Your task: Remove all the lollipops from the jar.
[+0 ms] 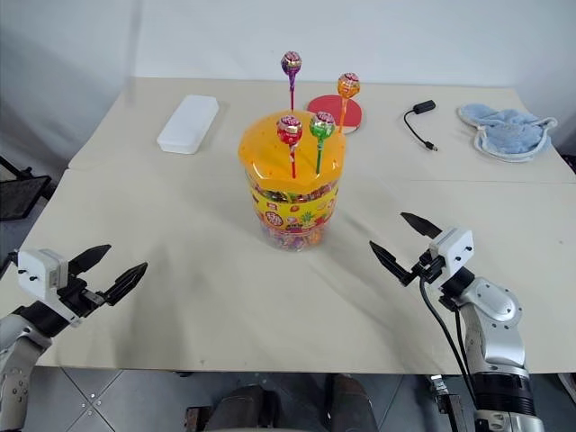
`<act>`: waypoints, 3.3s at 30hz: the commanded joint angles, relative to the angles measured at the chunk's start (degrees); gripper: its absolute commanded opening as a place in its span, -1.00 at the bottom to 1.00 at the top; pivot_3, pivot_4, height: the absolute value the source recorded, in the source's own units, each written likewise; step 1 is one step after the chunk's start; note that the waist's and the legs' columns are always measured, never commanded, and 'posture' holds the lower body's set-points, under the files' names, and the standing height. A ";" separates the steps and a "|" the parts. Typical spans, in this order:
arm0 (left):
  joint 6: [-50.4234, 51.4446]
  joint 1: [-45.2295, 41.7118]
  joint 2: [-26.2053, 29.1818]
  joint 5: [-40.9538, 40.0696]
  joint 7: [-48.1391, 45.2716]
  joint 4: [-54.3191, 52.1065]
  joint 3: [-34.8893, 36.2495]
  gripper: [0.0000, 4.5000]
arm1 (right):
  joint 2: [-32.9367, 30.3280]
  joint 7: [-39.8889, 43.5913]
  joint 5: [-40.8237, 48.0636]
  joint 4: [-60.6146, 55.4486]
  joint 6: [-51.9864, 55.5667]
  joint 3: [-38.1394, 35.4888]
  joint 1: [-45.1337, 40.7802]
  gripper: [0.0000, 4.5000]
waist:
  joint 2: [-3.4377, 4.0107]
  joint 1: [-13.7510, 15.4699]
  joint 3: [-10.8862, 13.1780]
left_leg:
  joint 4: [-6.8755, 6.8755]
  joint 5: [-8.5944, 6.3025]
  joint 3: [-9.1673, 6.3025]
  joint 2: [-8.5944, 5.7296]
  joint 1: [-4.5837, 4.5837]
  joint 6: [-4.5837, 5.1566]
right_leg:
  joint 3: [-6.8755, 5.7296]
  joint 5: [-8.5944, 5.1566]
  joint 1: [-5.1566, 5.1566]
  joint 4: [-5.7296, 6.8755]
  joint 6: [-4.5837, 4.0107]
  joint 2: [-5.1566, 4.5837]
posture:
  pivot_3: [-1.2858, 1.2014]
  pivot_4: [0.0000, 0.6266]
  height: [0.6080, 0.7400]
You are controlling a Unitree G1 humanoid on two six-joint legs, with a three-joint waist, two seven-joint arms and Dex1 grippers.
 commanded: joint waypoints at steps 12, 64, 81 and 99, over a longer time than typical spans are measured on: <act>9.50 -16.00 8.84 -20.96 -11.53 -5.06 0.93 0.99 | -10.47 4.53 23.15 -15.96 21.12 -11.22 0.54 1.00 | 0.00 0.39 0.00 | 0.07 0.00 -0.11 0.00 -0.06 0.00 | -0.06 0.00 0.01 0.00 0.00 -0.04 | 0.03 -0.52 1.00; 2.02 -101.50 -18.44 9.13 -22.48 80.04 -22.52 -0.99 | -5.52 -5.69 33.22 -33.08 23.73 -19.40 3.47 1.00 | -0.21 1.77 0.11 | 0.01 0.35 0.02 -0.91 -0.34 0.62 | -0.39 0.38 0.03 -0.31 0.87 -0.01 | 0.03 -0.52 1.00; 8.12 -89.81 -7.12 5.79 -28.48 70.55 -15.81 -0.91 | -5.30 -3.41 33.34 -29.73 25.20 -16.03 0.54 1.00 | -0.23 1.87 0.12 | 0.06 0.35 0.03 -0.91 -0.30 0.62 | -0.31 0.38 -0.03 -0.19 0.87 -0.01 | 0.03 -0.52 1.00; 2.92 -98.36 -17.54 9.12 -27.47 80.24 -17.75 0.07 | -7.72 -3.45 34.16 -30.90 26.09 -19.58 1.94 1.00 | -0.27 1.55 0.14 | 0.14 0.36 0.04 -0.97 -0.49 0.77 | -0.33 0.47 -0.05 -0.31 1.03 -0.06 | 0.03 -0.52 1.00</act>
